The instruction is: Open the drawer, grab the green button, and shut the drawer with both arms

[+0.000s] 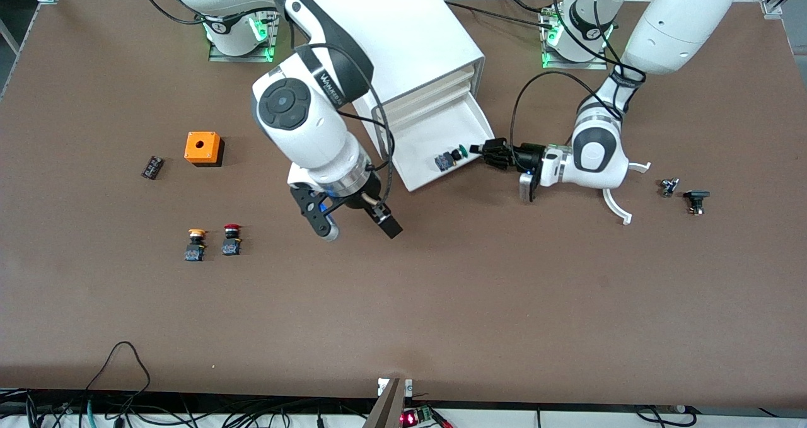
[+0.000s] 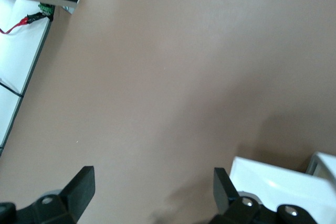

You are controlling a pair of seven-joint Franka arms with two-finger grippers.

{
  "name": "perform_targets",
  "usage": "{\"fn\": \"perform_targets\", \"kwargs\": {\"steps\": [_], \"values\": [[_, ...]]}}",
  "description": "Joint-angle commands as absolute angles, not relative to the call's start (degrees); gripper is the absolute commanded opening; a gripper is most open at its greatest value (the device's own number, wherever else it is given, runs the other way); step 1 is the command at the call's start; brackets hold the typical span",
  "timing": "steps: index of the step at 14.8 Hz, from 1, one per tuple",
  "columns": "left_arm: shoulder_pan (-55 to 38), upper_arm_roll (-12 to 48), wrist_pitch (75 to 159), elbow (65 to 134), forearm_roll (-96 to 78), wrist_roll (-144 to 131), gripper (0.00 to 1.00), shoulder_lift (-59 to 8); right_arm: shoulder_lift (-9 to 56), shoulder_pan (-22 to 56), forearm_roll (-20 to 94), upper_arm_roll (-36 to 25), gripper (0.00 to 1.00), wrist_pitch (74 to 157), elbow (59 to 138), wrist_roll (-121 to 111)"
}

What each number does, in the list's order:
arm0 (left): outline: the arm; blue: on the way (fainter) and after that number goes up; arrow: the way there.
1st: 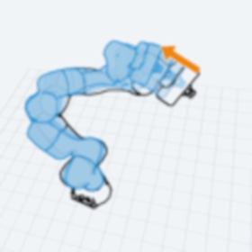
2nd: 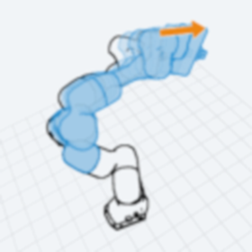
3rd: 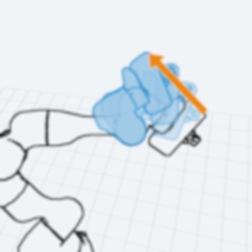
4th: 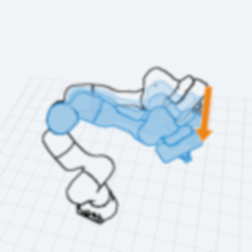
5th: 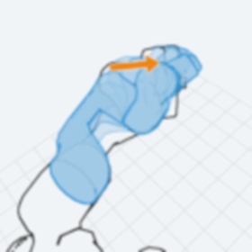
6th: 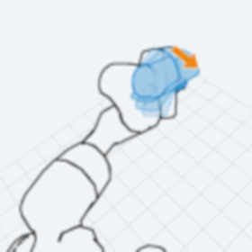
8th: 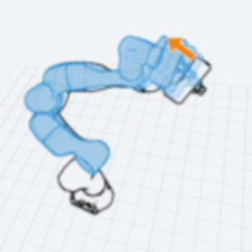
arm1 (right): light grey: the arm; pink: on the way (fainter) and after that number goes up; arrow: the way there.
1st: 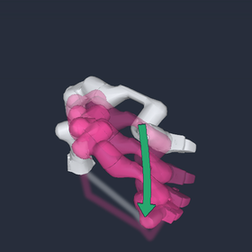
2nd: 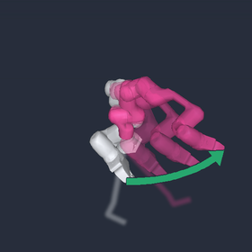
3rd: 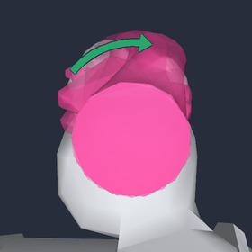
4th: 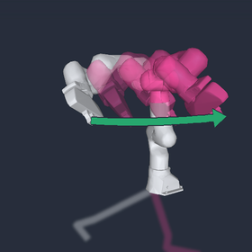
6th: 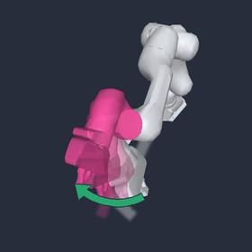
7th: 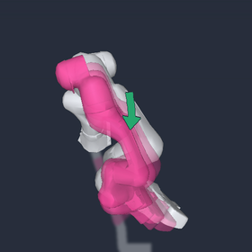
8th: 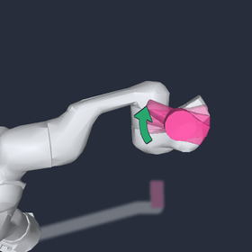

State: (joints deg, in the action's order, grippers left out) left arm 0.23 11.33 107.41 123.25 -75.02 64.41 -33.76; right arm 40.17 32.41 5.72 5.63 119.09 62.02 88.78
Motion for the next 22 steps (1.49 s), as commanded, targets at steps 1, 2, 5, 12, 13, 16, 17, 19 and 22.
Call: {"fn": "perform_targets", "kwargs": {"steps": [1,2,5,12,13,16,17,19,22], "values": [[1.2,10.6,108.5,117.0,-73.0,63.1,0.0,-37.9,42.2,34.9,6.2,5.4,1.0,120.1,59.5,94.7],[1.7,10.6,108.5,116.5,-72.6,63.1,0.0,-38.1,42.5,35.9,6.1,5.3,1.0,120.1,59.5,95.4],[2.1,10.6,108.2,116.5,-72.5,63.5,1.0,-37.9,44.4,38.8,5.5,4.9,1.0,120.1,59.5,98.4],[4.0,10.5,106.1,113.1,-61.5,46.9,1.0,-31.1,49.4,43.9,2.0,4.9,1.0,120.0,59.6,104.1],[4.0,10.5,105.2,112.0,-58.7,43.0,1.0,-30.3,50.1,44.3,1.9,4.8,1.0,120.1,59.6,104.8],[4.4,10.5,103.6,107.1,-46.4,30.6,1.0,-27.4,51.9,45.7,1.9,4.0,1.0,121.9,59.6,105.5],[4.4,10.5,102.2,105.0,-42.1,26.8,1.0,-27.2,52.4,45.9,1.9,3.9,1.0,122.9,59.5,105.6],[4.4,10.5,99.1,100.6,-34.3,20.6,1.0,-26.9,53.4,46.1,1.9,3.9,1.0,125.2,59.5,107.2],[4.3,10.5,94.5,94.0,-23.0,12.9,1.0,-26.9,54.3,46.8,1.9,3.9,1.0,125.5,59.6,107.4]]}}
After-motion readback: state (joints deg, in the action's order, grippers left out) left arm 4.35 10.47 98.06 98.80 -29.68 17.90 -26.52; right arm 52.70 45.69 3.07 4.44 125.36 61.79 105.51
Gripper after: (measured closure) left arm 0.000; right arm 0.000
